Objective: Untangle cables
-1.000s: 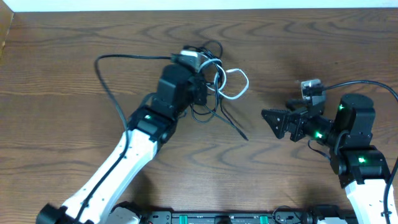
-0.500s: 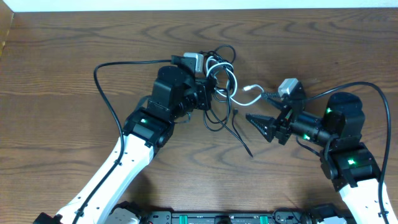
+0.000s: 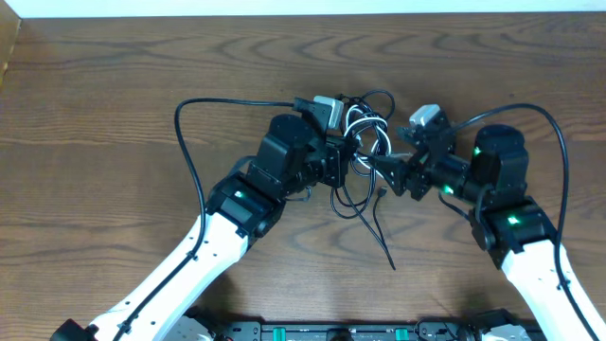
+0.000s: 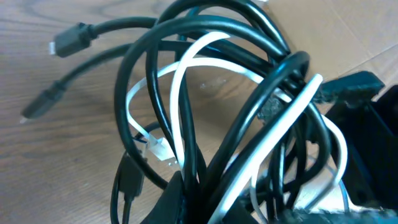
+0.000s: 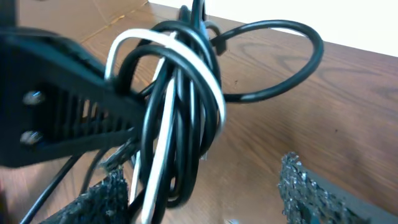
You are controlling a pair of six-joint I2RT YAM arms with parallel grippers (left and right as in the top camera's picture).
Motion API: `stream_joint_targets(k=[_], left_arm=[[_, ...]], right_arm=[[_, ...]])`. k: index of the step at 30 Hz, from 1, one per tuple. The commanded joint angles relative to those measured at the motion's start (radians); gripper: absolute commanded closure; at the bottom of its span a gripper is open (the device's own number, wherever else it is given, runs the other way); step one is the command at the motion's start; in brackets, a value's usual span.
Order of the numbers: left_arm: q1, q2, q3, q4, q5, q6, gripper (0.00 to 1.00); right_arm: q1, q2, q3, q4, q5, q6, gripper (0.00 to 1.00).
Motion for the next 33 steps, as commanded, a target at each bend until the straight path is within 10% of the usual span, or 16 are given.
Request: stream_joint_targets(k=[1, 22, 28, 33], left_arm=[[-0.025, -0.016, 0.024, 0.008, -0.056, 0.003, 0.93], [-0.130, 0.006, 0.024, 0.049, -0.228, -0.006, 0.93], [-0.142, 0.017, 0.024, 0.055, -0.249, -0.009, 0.93], [-0.142, 0.016, 0.024, 0.053, -0.449, 0.004, 0.93]], right_arm=[[0.005, 0.012, 0.014, 0.043, 0.023, 0.047, 0.29], [0.019, 0.012, 0.014, 0.077, 0.214, 0.137, 0.60], [0.019, 0.012, 0.014, 0.073, 0.214, 0.138, 0.97], [0.019, 0.011, 0.014, 0.043, 0.213, 0.146, 0.99]])
